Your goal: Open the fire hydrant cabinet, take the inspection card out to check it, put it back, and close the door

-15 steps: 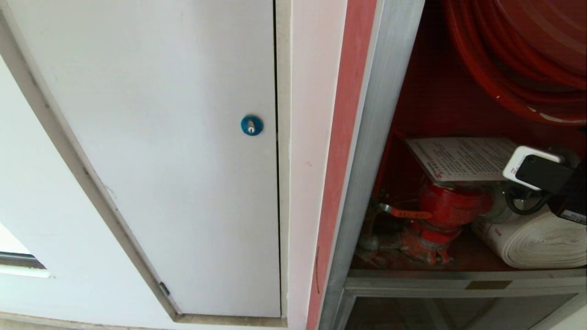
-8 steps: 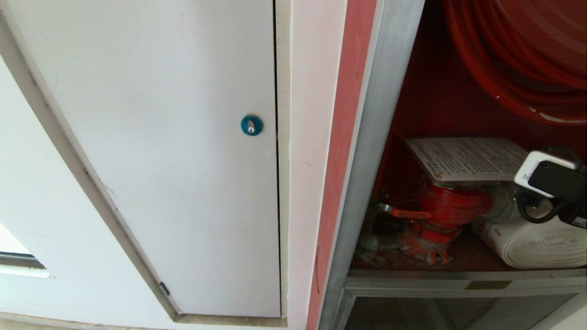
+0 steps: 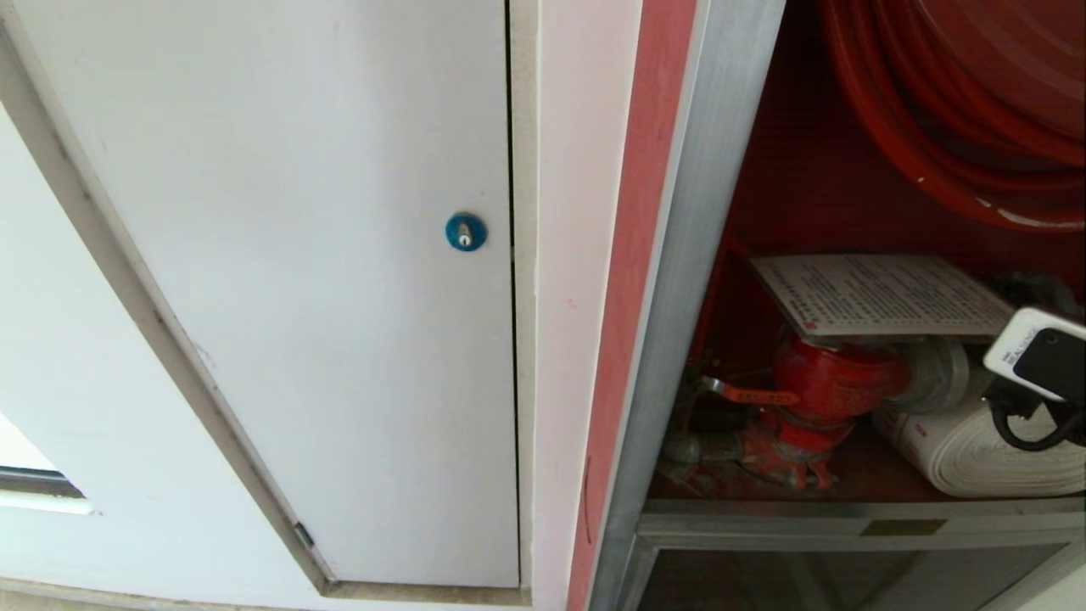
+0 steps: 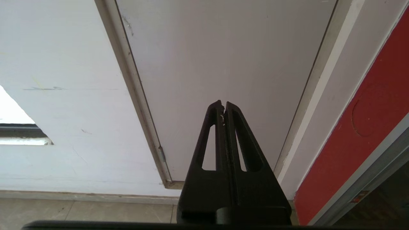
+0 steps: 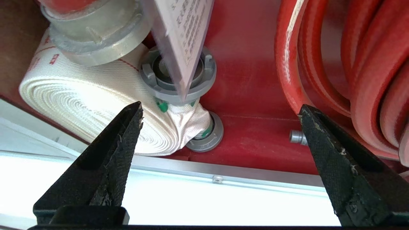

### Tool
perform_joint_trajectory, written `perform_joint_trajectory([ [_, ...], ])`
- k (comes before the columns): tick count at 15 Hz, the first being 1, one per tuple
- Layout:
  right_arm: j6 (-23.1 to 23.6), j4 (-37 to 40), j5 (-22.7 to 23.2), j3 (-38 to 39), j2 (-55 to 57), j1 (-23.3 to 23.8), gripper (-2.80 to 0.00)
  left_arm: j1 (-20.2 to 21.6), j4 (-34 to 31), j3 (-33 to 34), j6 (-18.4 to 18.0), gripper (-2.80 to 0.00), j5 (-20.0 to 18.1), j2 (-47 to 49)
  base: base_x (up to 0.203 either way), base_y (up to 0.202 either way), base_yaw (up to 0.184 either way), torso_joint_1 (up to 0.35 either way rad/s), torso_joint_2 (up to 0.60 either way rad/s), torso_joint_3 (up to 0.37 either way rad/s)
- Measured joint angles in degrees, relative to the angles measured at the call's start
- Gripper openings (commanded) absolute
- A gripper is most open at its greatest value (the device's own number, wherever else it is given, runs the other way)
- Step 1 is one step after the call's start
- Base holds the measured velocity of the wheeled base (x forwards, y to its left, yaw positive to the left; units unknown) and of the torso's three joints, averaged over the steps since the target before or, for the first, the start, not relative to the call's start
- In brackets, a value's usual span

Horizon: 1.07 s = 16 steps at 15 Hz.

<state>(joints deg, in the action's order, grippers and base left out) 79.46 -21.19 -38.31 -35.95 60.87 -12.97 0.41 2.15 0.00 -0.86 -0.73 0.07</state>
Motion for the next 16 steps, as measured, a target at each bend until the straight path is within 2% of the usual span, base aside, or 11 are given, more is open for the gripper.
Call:
perform_joint_trajectory([
  [5, 0.12, -0.02, 0.11, 2.18, -5.25, -0.04, 0.0, 0.0, -0.01, 0.0, -0.02, -2.8, 0.0, 0.0, 0.0, 0.0, 0.0, 0.0, 0.0, 0.0],
  [9, 2.45, -0.02, 0.14, 4.52, -10.54, -0.01, 0.0, 0.0, -0.01, 0.0, 0.0, -2.8, -0.04, 0.0, 0.0, 0.0, 0.0, 0.0, 0.0, 0.0],
  [16, 3.49, 0.03, -0.11, 4.93, -14.23, -0.01, 0.0, 0.0, -0.01, 0.0, -0.02, -2.8, -0.04, 0.0, 0.0, 0.0, 0.0, 0.0, 0.0, 0.0],
])
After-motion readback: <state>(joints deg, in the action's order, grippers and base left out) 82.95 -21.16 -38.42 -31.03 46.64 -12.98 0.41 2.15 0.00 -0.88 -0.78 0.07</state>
